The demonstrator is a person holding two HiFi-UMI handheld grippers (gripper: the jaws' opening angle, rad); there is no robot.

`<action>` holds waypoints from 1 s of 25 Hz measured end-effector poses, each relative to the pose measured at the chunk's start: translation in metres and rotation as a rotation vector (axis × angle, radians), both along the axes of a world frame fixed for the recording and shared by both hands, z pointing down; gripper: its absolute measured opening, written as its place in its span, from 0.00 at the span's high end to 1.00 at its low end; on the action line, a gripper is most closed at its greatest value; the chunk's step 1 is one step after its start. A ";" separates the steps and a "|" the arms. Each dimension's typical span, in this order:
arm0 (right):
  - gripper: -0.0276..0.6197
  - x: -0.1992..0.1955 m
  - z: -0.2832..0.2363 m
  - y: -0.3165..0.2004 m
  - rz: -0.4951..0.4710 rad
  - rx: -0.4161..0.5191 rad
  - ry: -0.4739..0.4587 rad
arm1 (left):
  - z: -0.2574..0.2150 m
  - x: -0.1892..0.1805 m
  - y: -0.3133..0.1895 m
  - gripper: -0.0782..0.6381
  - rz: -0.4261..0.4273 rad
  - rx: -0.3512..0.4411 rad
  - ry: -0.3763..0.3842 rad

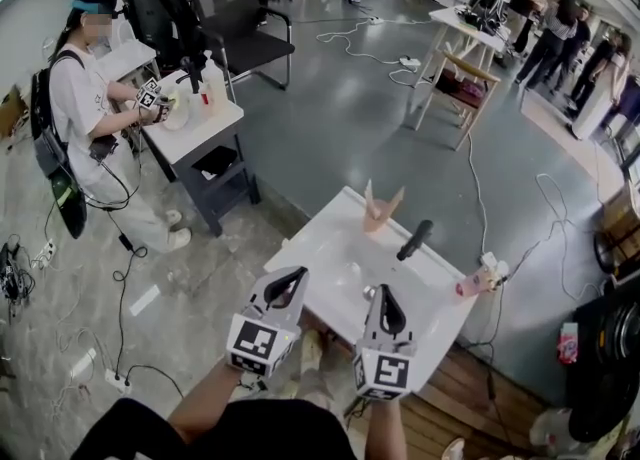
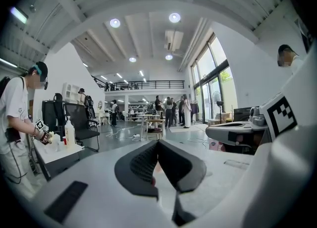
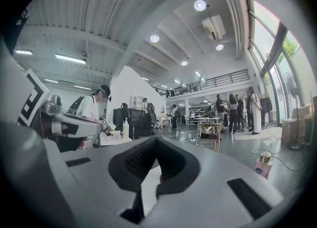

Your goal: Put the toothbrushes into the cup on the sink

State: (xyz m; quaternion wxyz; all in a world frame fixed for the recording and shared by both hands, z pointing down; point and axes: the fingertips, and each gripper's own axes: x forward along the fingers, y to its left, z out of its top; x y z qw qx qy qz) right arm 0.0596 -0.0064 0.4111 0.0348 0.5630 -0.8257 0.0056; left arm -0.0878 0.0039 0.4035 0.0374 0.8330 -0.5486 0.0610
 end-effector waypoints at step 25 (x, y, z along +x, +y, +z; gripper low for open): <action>0.96 0.002 0.005 -0.005 0.002 -0.005 0.020 | 0.007 0.007 -0.005 0.89 0.019 -0.042 0.022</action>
